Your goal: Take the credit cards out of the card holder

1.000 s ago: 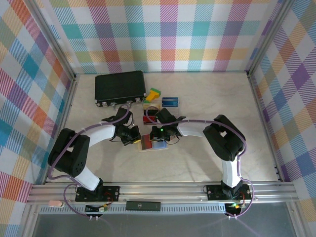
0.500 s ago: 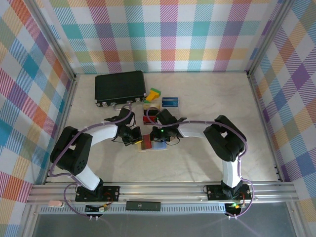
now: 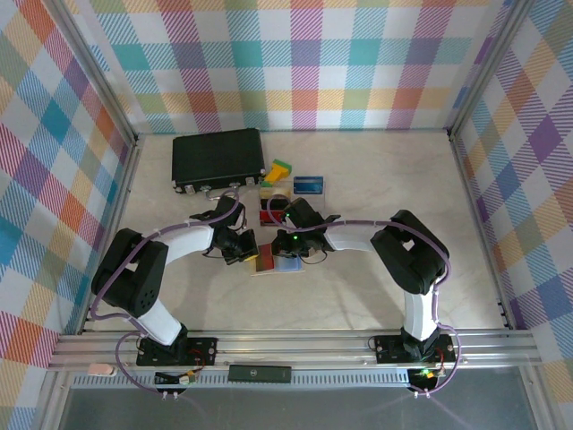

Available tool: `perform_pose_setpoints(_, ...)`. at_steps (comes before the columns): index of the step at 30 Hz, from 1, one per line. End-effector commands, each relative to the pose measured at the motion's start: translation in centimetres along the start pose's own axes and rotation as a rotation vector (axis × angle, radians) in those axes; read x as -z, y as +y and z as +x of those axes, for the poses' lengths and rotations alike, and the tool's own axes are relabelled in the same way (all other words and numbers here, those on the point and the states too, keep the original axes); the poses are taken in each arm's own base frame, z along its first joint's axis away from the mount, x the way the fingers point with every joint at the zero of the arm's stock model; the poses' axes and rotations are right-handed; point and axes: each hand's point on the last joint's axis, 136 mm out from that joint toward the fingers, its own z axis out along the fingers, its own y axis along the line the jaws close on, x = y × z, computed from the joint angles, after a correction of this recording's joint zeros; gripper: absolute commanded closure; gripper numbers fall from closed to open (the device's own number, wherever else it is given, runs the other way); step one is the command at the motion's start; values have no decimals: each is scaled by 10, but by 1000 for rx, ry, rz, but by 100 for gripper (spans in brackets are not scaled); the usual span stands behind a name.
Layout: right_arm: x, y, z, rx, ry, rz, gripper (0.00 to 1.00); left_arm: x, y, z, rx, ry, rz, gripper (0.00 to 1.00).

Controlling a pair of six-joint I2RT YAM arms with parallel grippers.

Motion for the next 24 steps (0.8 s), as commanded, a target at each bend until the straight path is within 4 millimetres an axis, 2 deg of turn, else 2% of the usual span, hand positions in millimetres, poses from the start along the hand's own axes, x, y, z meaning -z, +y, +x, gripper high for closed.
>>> perform_pose_setpoints(1,9,5,0,20,-9,-10,98,-10,28,9,8,23,-123,98)
perform_pose_setpoints(9,16,-9,1,24,-34,63,100,1,17,4,-5,0,-94,92)
perform_pose_setpoints(15,16,-17,3,5,-37,90,100,1,11,5,-2,6,-67,92)
perform_pose_setpoints(20,15,-14,3,12,-26,80,100,1,7,4,-7,12,-51,93)
perform_pose_setpoints(24,12,-8,3,18,-9,46,99,8,-10,1,-30,-1,21,93)
